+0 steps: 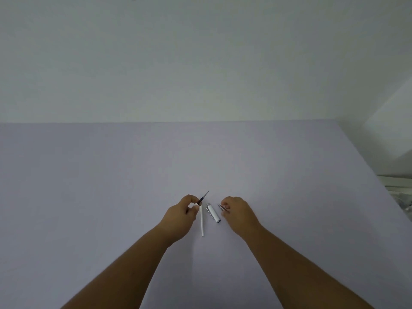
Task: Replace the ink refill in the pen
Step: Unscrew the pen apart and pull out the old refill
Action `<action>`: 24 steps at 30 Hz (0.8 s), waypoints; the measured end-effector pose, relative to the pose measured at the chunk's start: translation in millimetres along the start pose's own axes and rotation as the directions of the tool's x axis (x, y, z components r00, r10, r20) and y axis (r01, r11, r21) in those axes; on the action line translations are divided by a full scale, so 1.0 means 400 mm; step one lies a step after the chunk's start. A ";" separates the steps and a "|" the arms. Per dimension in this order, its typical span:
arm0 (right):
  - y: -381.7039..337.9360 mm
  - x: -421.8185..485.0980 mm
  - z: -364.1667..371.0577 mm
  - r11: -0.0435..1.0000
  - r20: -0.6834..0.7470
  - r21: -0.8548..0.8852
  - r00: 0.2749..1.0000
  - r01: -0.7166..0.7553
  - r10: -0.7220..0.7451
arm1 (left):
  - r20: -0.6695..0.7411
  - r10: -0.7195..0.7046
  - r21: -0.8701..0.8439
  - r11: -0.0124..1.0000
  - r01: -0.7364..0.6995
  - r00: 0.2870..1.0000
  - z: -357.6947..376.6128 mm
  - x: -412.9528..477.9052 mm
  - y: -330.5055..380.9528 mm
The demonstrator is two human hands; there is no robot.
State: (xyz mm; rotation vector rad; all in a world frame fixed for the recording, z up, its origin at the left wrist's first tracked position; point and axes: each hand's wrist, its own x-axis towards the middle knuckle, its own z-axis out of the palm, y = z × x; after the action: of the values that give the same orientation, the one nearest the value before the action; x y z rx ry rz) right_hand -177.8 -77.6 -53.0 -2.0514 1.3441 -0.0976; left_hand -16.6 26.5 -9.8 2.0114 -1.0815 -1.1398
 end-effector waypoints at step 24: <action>-0.015 0.054 -0.080 0.971 0.033 0.173 0.986 -0.165 0.161 | -0.051 -0.065 -0.122 0.991 0.059 0.997 0.009 0.026 0.014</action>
State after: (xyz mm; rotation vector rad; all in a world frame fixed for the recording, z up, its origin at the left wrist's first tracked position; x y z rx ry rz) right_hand -176.1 -110.0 -31.2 -1.7862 1.4347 -0.1196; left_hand -18.8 14.4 -11.3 1.9823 -0.9073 -1.1469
